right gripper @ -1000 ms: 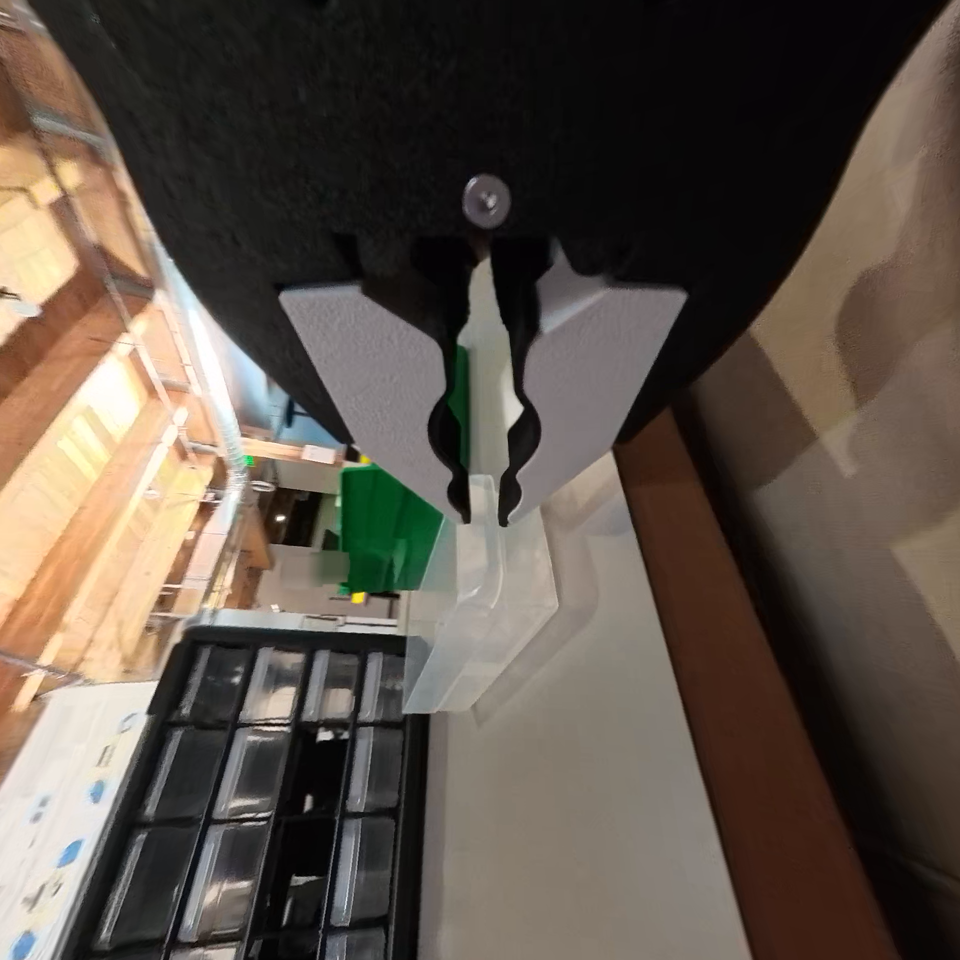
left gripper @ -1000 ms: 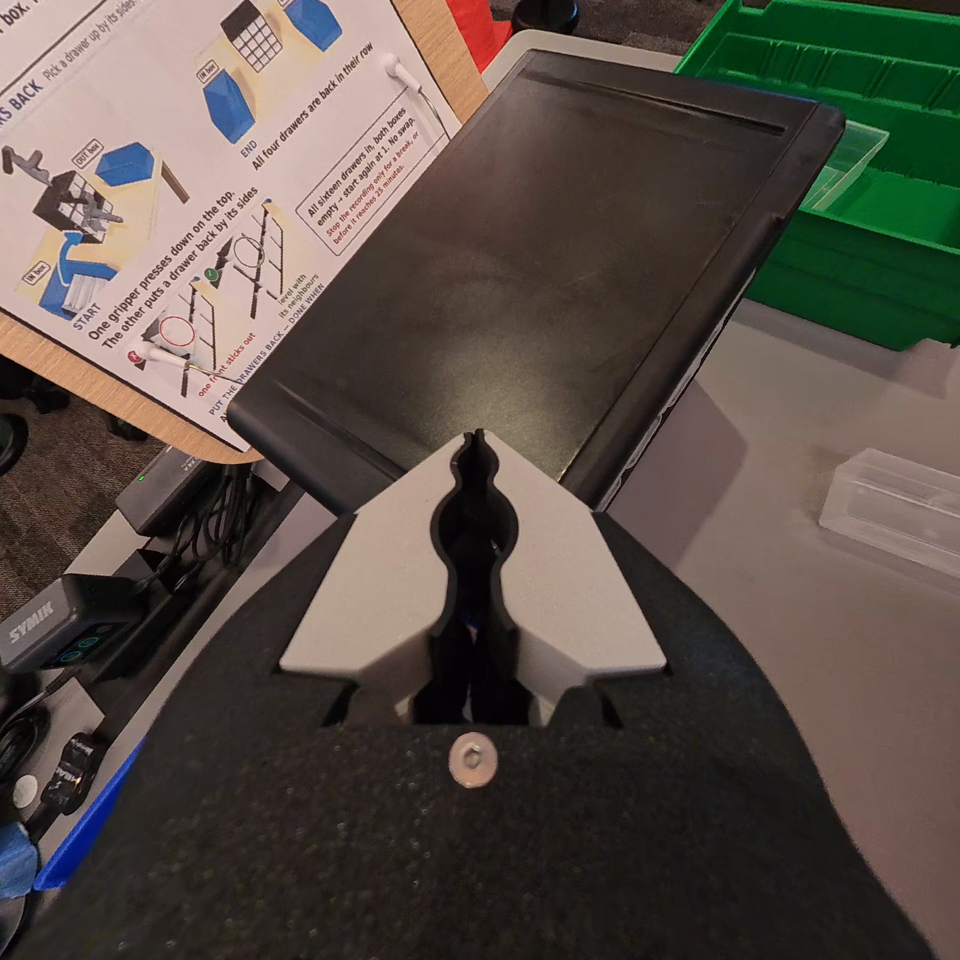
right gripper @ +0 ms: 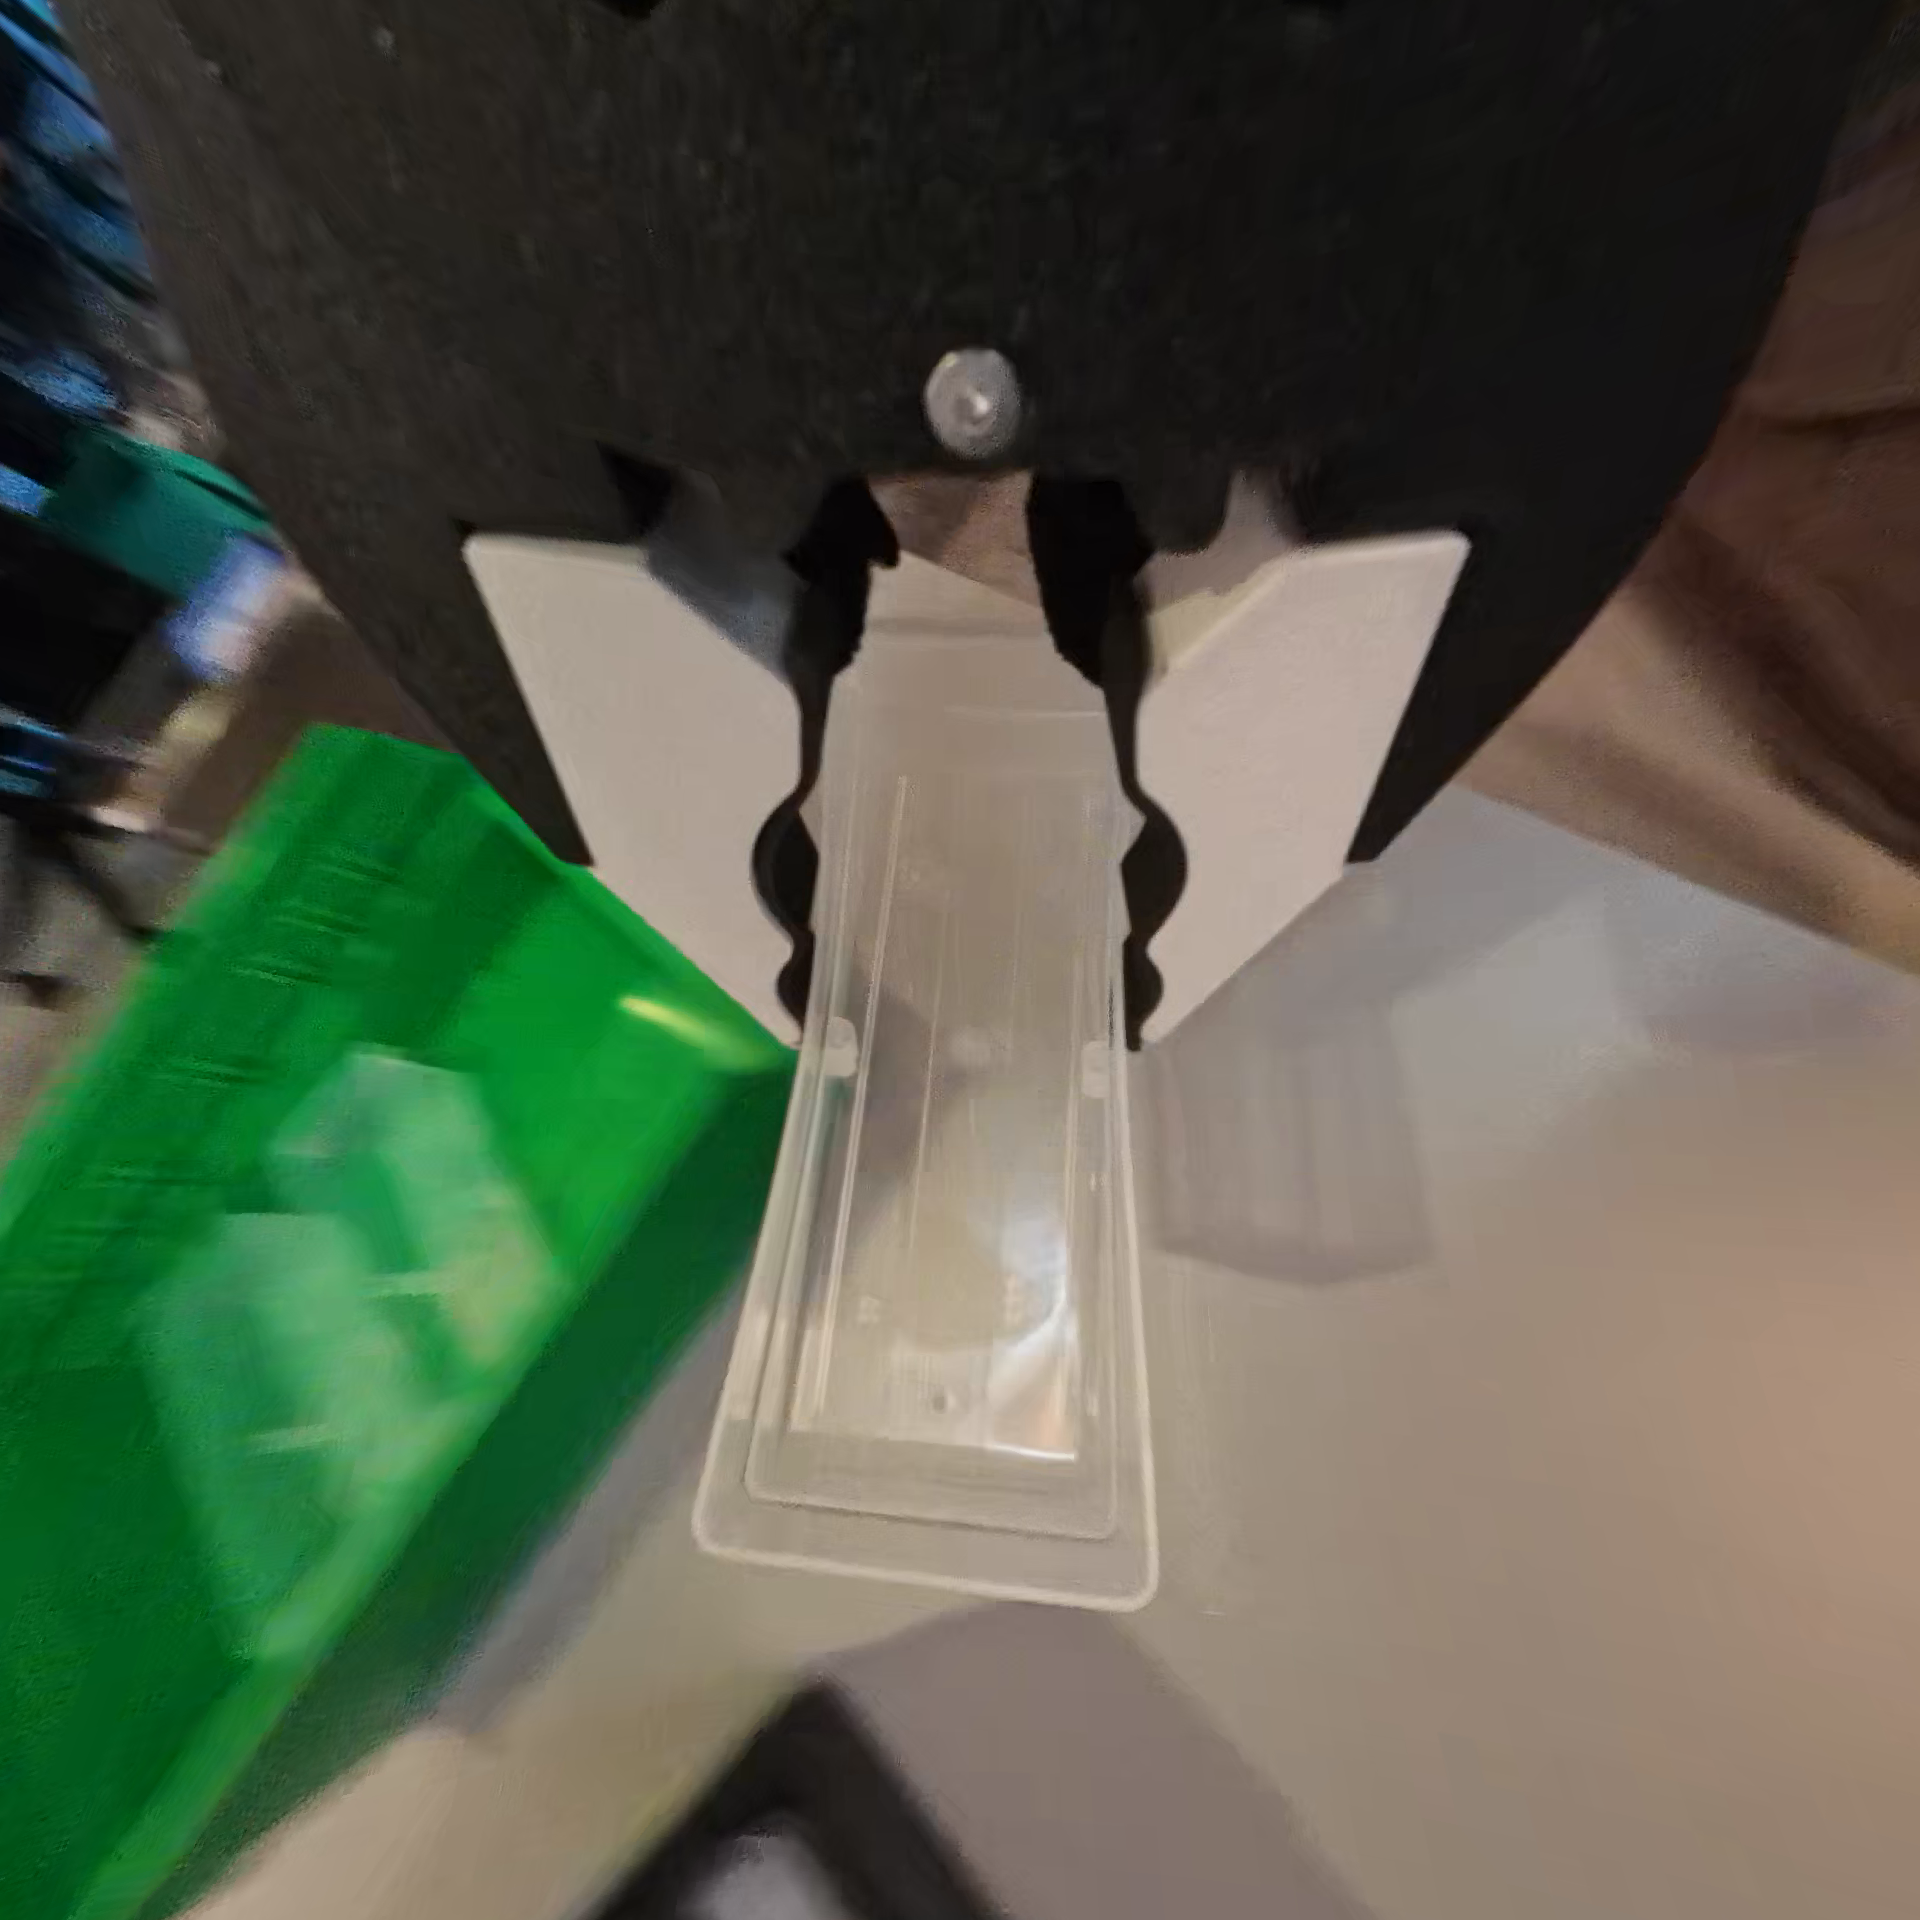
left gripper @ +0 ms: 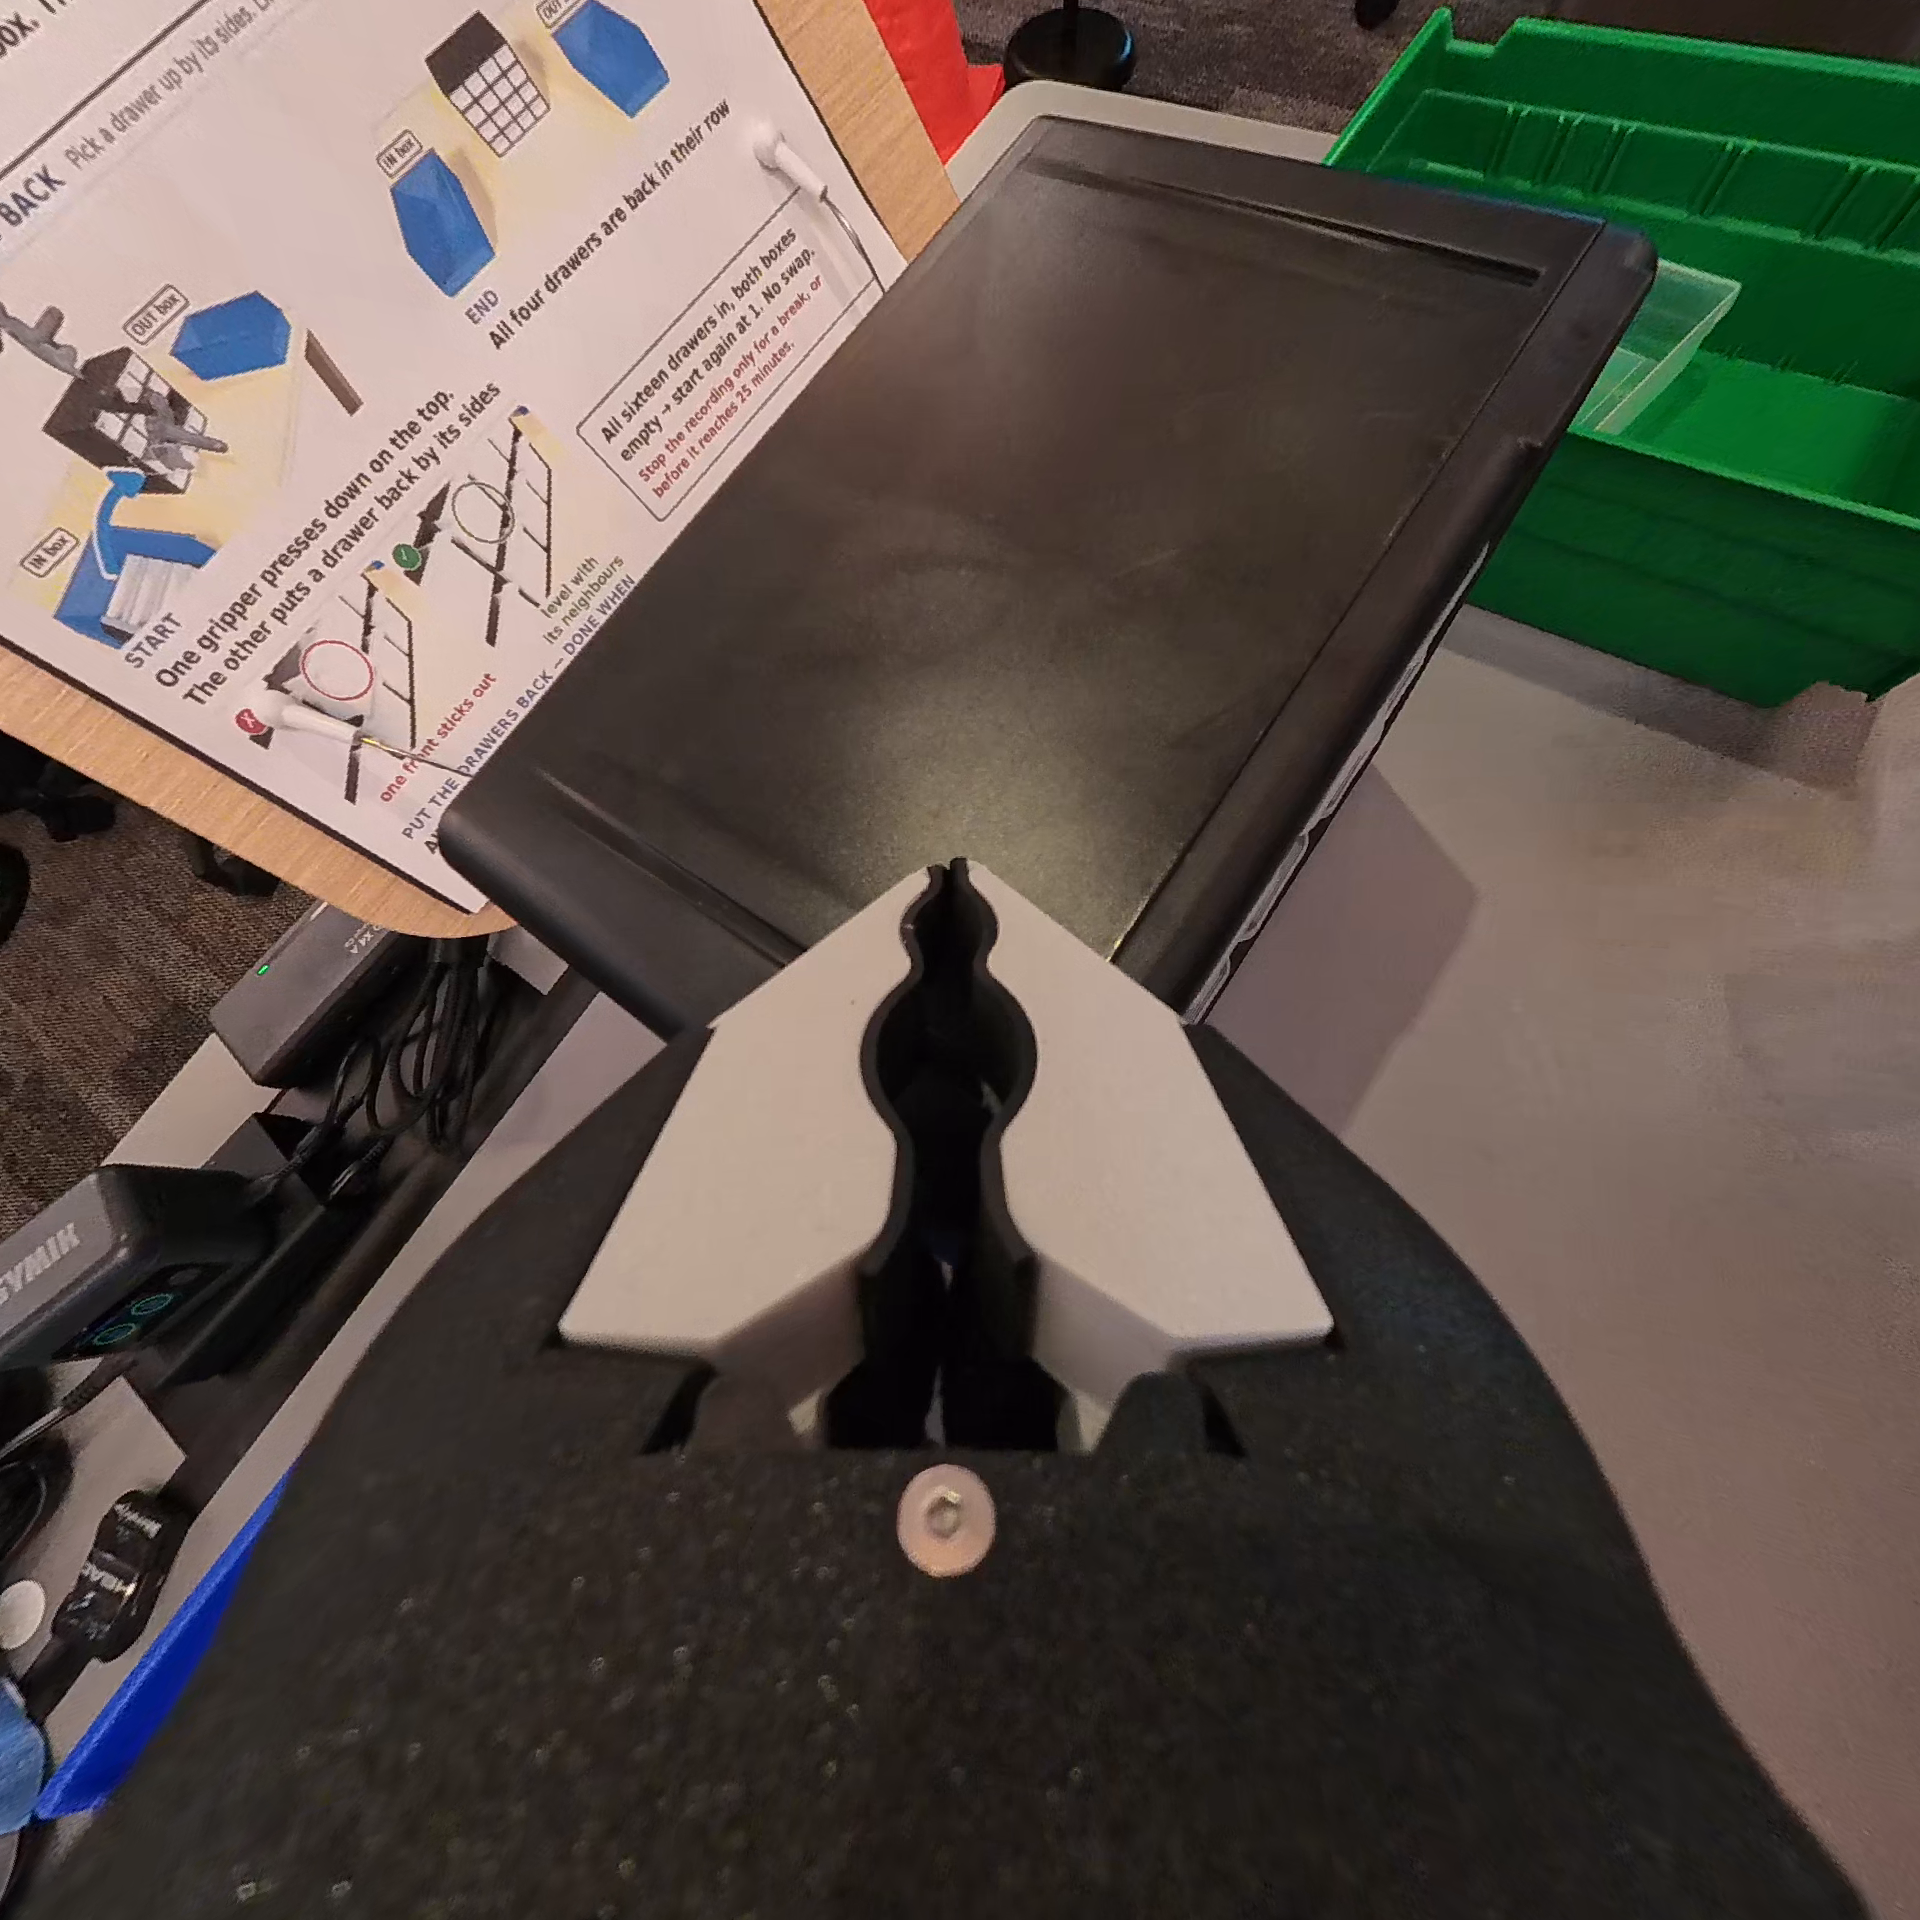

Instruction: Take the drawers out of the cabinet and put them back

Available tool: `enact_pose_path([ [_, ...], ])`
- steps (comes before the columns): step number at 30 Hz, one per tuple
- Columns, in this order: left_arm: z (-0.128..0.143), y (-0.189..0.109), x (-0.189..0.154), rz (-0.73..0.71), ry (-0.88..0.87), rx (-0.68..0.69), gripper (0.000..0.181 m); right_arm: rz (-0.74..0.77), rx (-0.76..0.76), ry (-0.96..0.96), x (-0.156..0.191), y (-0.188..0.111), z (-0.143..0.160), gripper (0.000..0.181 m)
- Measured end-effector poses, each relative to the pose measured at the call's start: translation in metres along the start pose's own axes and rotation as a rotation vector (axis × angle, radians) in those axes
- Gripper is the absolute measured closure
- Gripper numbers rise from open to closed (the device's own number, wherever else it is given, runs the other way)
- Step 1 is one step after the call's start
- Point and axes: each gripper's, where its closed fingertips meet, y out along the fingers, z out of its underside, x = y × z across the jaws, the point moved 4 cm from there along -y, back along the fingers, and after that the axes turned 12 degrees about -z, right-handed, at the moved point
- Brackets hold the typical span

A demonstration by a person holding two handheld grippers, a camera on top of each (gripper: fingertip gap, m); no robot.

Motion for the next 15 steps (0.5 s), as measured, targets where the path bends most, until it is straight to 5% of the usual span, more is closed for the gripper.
enact_pose_path([
  [3,0.000,0.000,0.000,-0.005,0.003,0.000,0.181,0.129,0.049,-0.122,-0.074,-0.038,0.015,0.123],
  [5,-0.001,0.000,-0.001,-0.006,0.002,0.001,0.181,0.090,0.075,-0.266,-0.105,-0.035,0.022,0.122],
  [9,-0.001,0.001,-0.001,-0.013,0.002,0.002,0.181,-0.011,0.184,-0.307,-0.156,0.004,0.038,0.120],
  [15,-0.001,0.000,-0.001,-0.018,-0.008,0.001,0.181,-0.155,0.290,-0.481,-0.175,0.073,0.037,0.119],
])
